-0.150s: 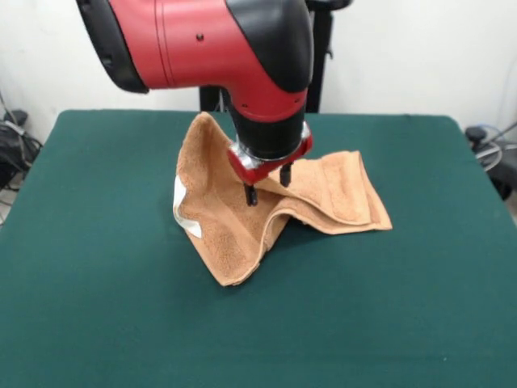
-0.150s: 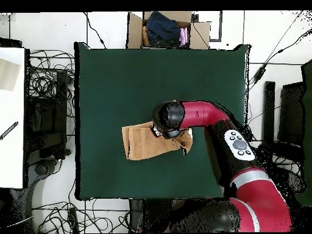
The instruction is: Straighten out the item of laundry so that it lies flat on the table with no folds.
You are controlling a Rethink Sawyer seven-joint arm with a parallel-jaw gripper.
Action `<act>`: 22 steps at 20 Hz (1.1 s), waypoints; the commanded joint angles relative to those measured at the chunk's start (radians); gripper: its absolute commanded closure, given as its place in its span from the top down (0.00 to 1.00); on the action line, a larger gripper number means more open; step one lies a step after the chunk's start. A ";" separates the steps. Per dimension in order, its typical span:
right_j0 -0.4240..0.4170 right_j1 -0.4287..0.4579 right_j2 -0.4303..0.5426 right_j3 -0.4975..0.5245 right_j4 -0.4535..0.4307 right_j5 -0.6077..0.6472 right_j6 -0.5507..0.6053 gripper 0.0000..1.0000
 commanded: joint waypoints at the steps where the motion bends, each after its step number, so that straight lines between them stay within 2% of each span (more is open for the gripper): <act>1: 0.034 0.052 0.041 0.025 -0.072 -0.096 -0.038 1.00; 6: 0.031 0.047 0.036 0.043 -0.077 -0.110 -0.033 1.00; 14: 0.050 -0.021 0.023 0.079 -0.059 -0.099 0.013 1.00; 22: 0.069 -0.031 0.009 0.084 -0.055 -0.098 0.042 1.00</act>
